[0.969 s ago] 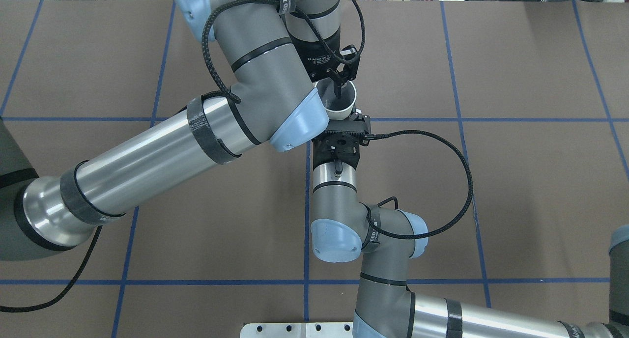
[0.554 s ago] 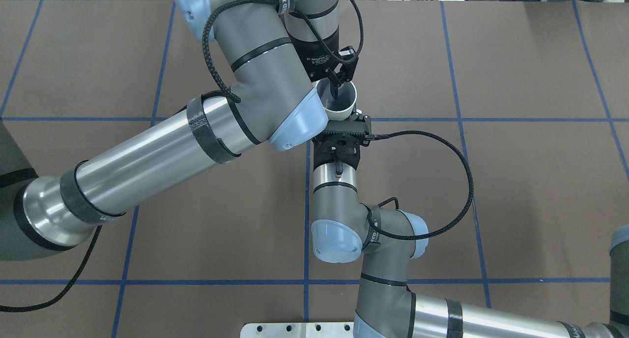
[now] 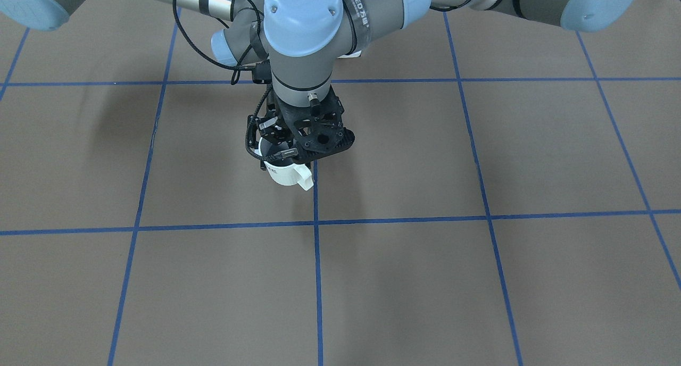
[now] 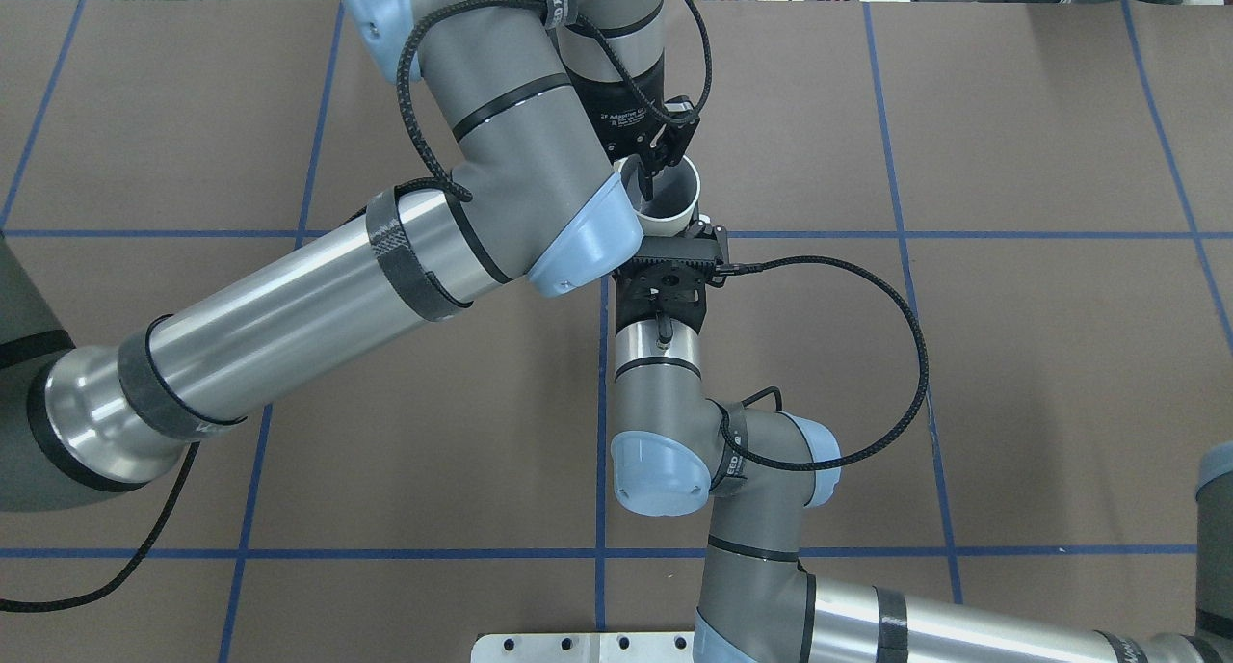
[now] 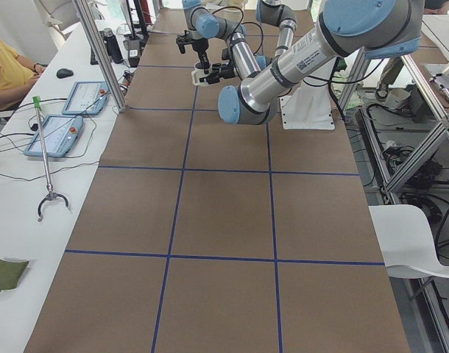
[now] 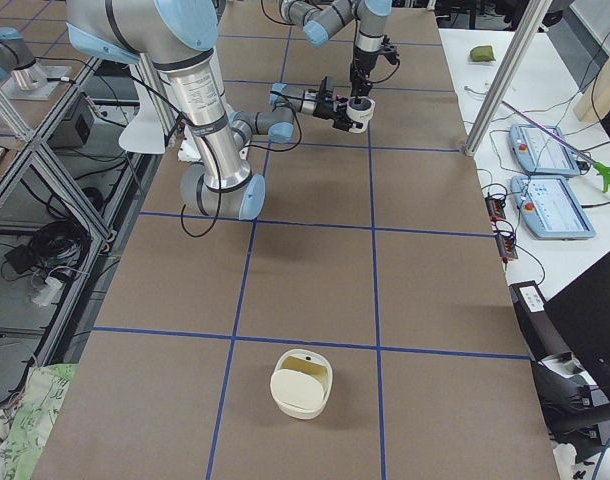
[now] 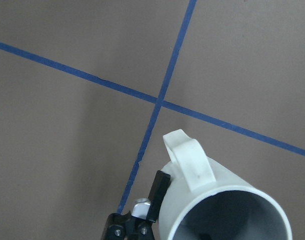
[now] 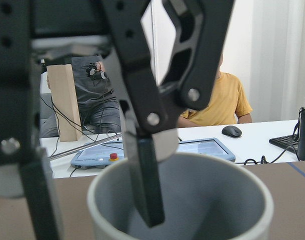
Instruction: Left arm hands cup to right arm to dump lemon
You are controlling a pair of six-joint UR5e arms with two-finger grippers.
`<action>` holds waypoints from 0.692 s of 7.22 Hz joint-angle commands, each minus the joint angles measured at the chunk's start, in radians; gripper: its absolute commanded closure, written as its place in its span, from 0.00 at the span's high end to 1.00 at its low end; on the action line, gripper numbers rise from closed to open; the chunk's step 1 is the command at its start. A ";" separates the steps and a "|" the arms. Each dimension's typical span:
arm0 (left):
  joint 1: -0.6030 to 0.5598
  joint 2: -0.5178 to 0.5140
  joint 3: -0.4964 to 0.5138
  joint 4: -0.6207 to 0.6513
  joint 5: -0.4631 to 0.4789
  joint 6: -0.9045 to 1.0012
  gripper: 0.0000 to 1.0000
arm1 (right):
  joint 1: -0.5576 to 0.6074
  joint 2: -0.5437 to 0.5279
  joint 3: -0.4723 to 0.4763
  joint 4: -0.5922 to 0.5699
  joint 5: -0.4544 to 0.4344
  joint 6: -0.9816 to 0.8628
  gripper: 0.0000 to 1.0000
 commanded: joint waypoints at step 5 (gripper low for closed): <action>0.000 -0.001 -0.002 0.002 -0.002 -0.006 0.00 | 0.001 0.002 0.002 0.000 -0.002 -0.004 0.57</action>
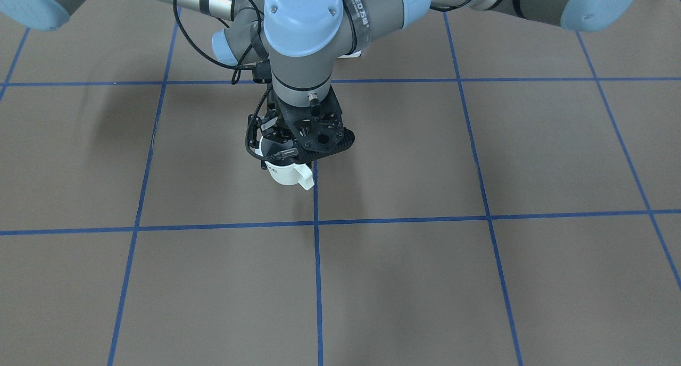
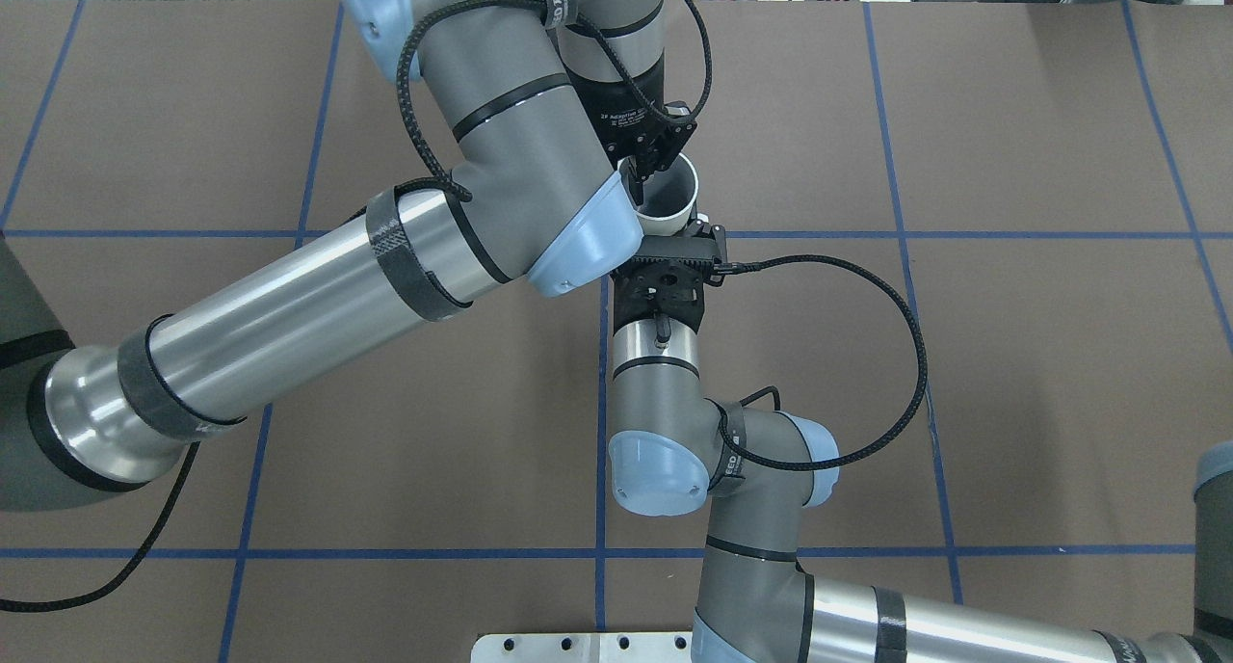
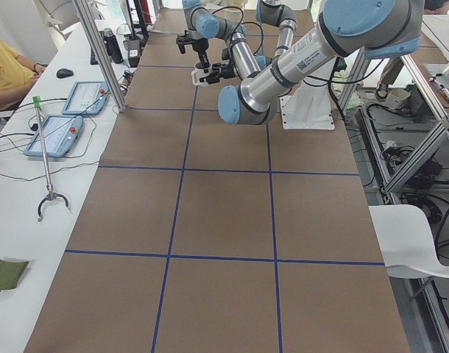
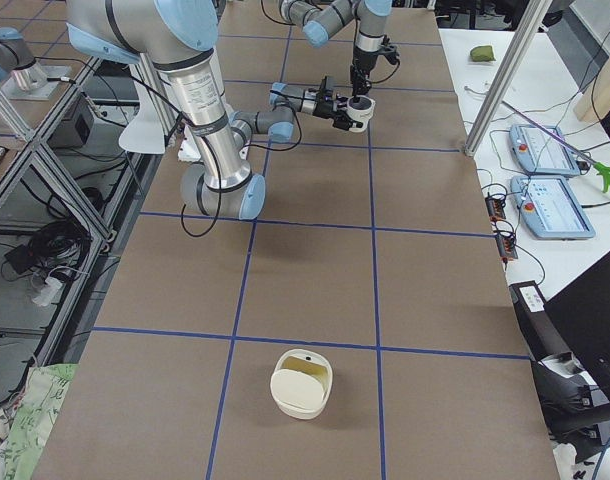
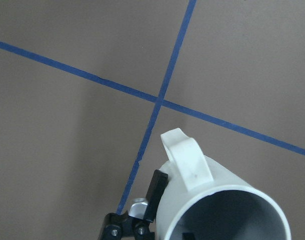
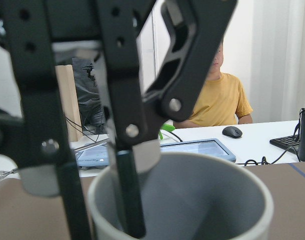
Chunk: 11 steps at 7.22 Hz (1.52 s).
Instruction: Left arm hands cup to right arm to dump lemon
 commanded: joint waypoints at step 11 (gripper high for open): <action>-0.112 0.026 -0.102 0.001 -0.077 0.006 0.00 | -0.042 -0.126 -0.001 0.005 0.018 -0.004 1.00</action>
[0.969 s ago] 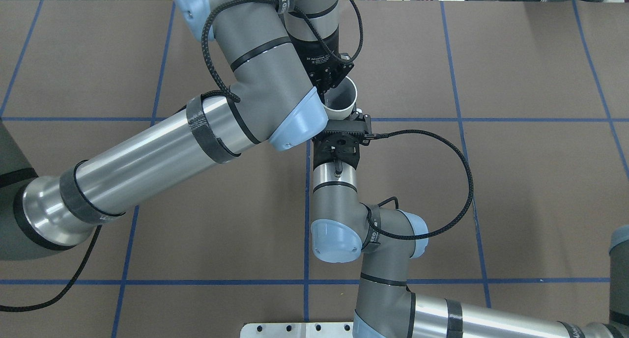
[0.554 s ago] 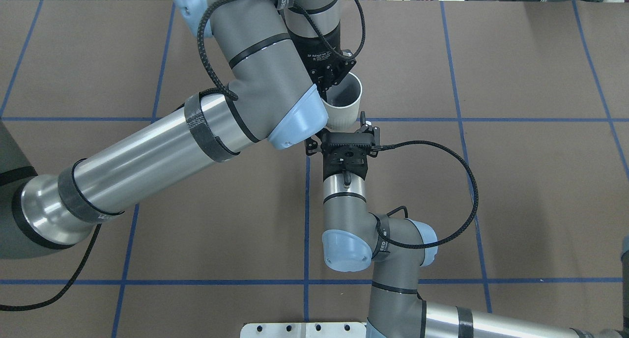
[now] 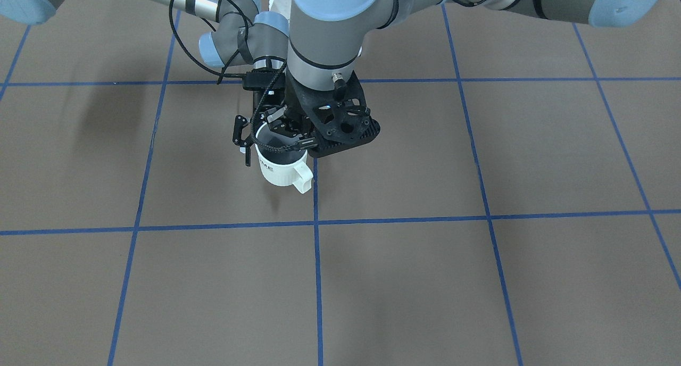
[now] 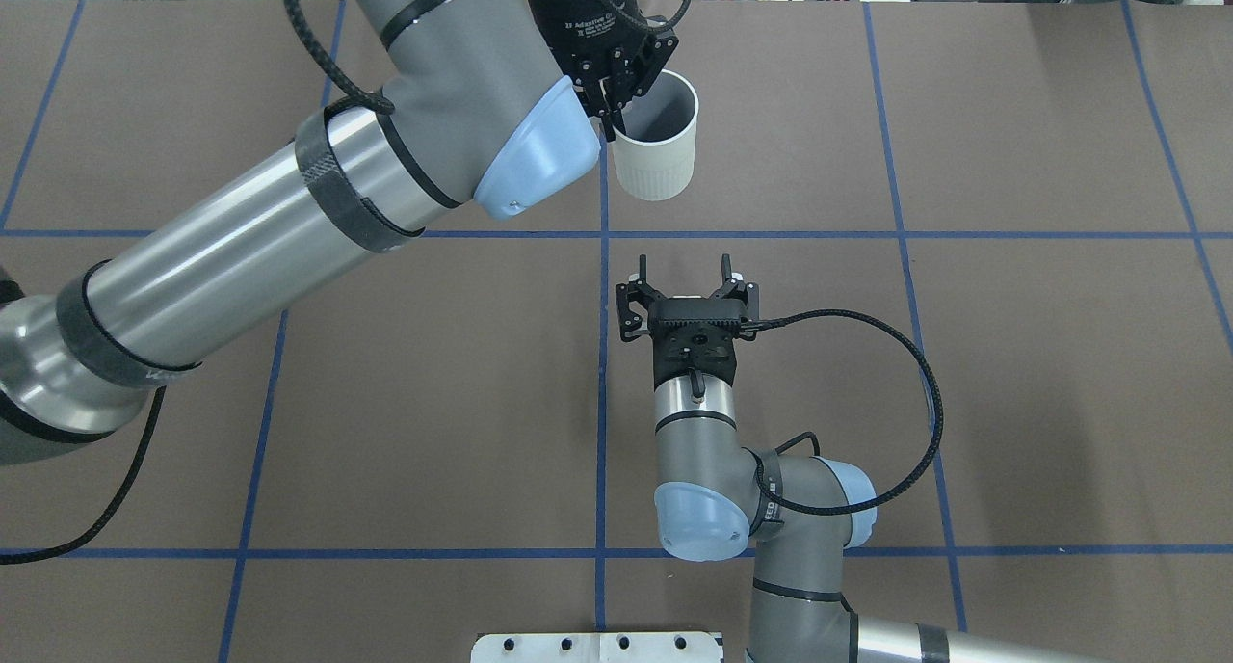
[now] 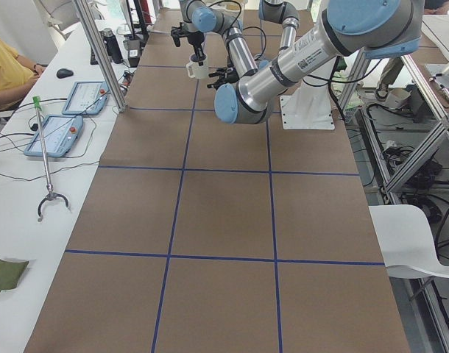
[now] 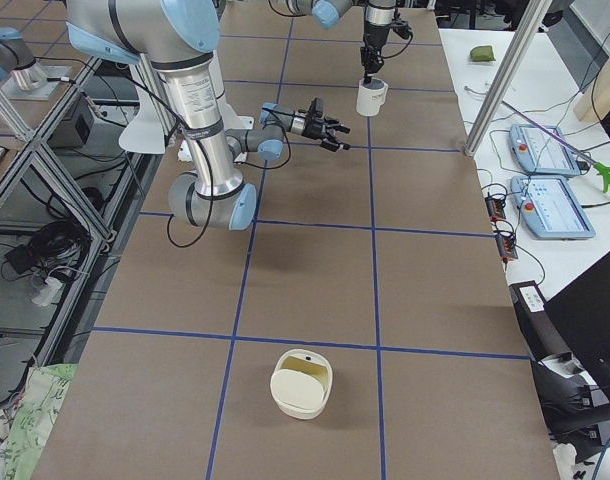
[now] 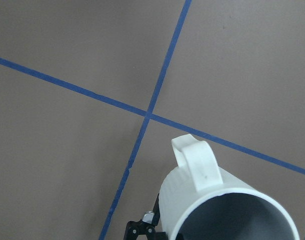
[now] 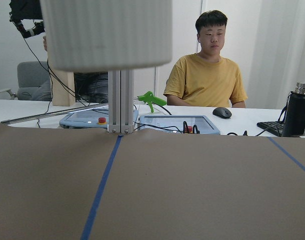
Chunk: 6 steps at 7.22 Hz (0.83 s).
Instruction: Left arm hands cup to right arm to dump lemon
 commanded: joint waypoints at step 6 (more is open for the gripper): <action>-0.081 0.507 -0.361 -0.001 0.006 0.407 0.00 | 0.236 -0.190 0.074 0.356 0.413 -0.185 1.00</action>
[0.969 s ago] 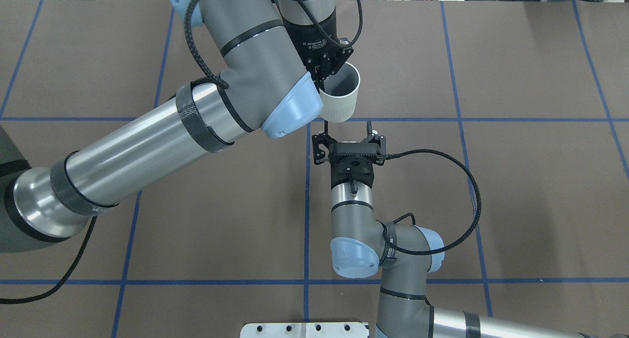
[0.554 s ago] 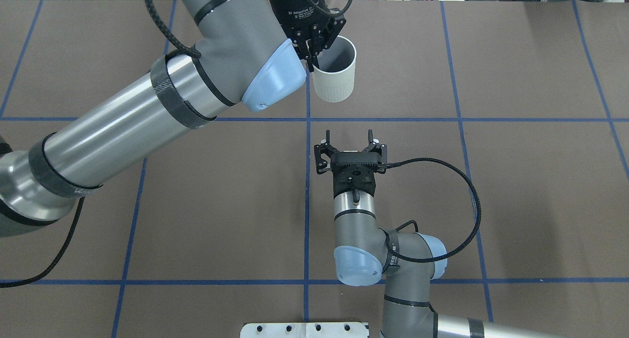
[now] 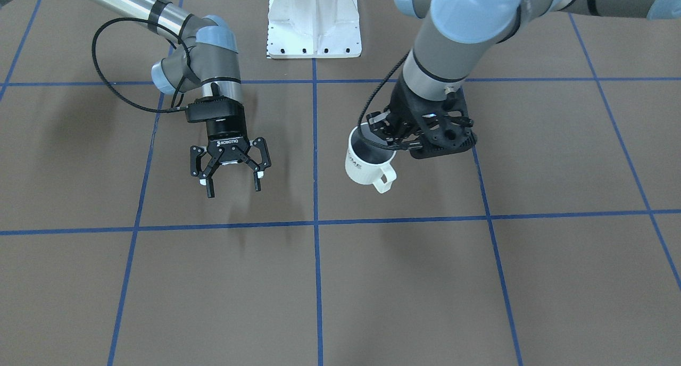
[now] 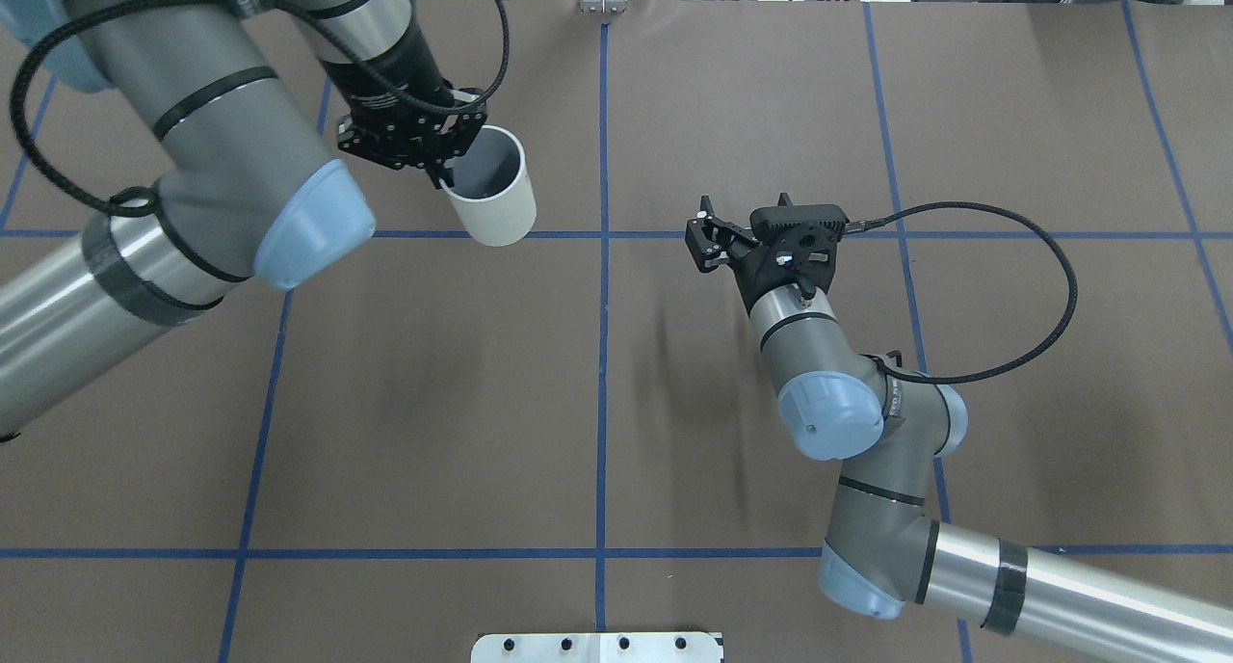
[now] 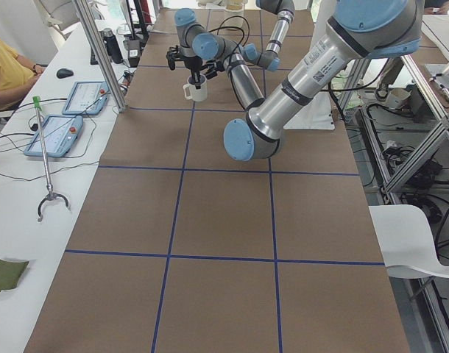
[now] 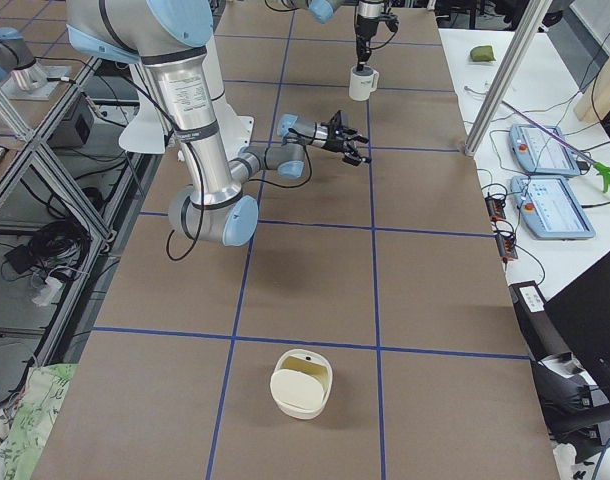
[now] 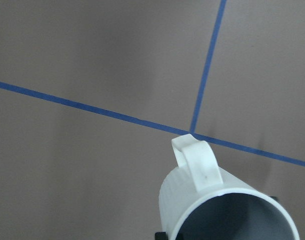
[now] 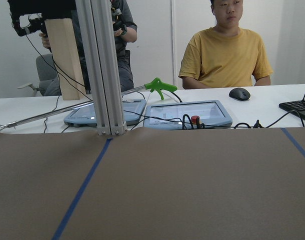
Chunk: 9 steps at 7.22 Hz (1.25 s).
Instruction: Left arm hands cup to right arm to dump lemon
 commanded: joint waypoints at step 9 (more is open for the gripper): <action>-0.248 0.670 -0.077 -0.282 -0.052 0.658 0.00 | 0.936 -0.387 0.286 -0.172 1.347 -0.516 1.00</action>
